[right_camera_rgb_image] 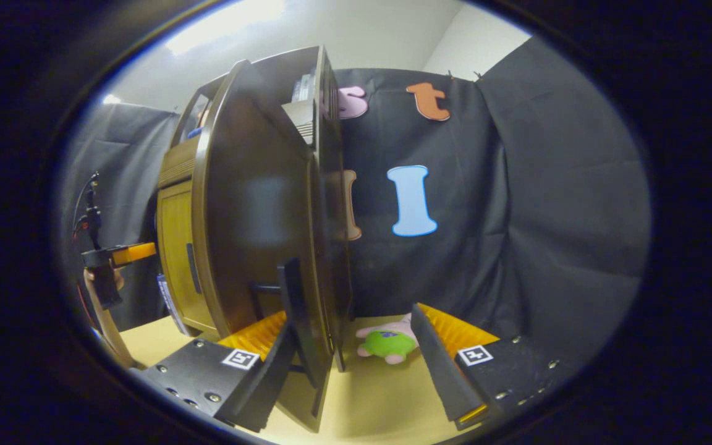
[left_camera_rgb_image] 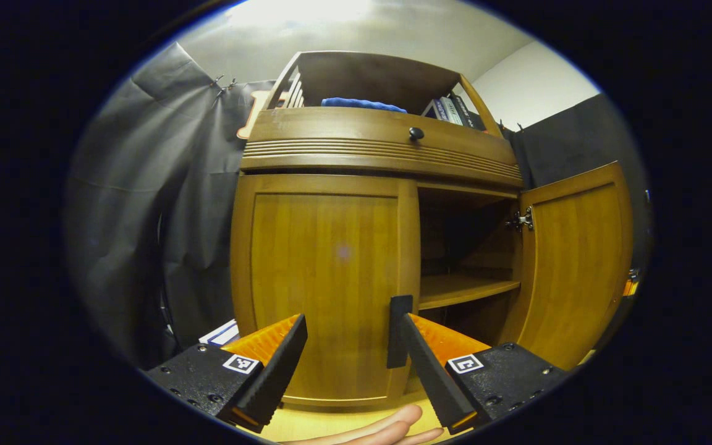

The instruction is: Open the right door of the double-door shoe cabinet with the right hand, and open the left door with the left hand.

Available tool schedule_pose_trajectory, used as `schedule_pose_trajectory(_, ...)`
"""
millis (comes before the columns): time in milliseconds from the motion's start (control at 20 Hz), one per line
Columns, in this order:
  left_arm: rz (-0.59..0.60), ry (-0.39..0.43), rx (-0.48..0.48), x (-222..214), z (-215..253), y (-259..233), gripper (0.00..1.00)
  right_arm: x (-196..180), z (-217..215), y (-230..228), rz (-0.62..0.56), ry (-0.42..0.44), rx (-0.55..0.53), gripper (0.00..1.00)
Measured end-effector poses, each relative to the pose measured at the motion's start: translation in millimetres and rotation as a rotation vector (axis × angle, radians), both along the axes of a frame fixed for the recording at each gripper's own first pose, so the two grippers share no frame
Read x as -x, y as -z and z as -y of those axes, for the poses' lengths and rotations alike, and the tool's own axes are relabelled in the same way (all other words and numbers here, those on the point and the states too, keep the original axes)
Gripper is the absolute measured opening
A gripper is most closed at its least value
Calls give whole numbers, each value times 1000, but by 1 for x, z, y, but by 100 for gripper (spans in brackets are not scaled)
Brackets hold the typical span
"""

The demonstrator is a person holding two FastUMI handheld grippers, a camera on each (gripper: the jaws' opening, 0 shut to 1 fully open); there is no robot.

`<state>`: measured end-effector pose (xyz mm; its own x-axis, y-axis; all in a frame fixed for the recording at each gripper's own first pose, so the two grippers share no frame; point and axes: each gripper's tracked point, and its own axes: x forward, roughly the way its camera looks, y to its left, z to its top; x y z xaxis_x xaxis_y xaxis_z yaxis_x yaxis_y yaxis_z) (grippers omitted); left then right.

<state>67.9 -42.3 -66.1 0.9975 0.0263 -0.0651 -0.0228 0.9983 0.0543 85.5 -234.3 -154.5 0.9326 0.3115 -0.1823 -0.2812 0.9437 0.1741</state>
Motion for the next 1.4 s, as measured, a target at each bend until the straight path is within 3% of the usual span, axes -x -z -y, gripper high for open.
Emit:
schedule_pose_trajectory(200,21,-17,-62,-22,13,18,92,3,-2,1,1,-4,-8,100)
schedule_pose_trajectory(450,-49,39,-51,-59,42,52,93,26,11,-12,24,12,50,98)
schedule_pose_trajectory(600,-46,13,-48,-79,42,63,99,42,22,-30,46,60,78,100)
schedule_pose_trajectory(750,-60,0,-41,-92,42,71,97,60,25,-58,84,106,96,100)
schedule_pose_trajectory(900,-38,-26,-56,-103,35,67,89,79,27,-89,136,145,76,100)
schedule_pose_trajectory(1100,-60,-3,-1,-107,35,69,48,107,5,-125,190,117,32,99)
schedule_pose_trajectory(1150,-79,25,-7,-106,39,72,49,110,3,-130,191,118,36,100)
schedule_pose_trajectory(1250,-99,48,-34,-107,38,73,36,116,2,-134,170,139,60,100)
schedule_pose_trajectory(1400,-150,90,17,-99,40,74,33,123,-13,-143,152,129,48,100)
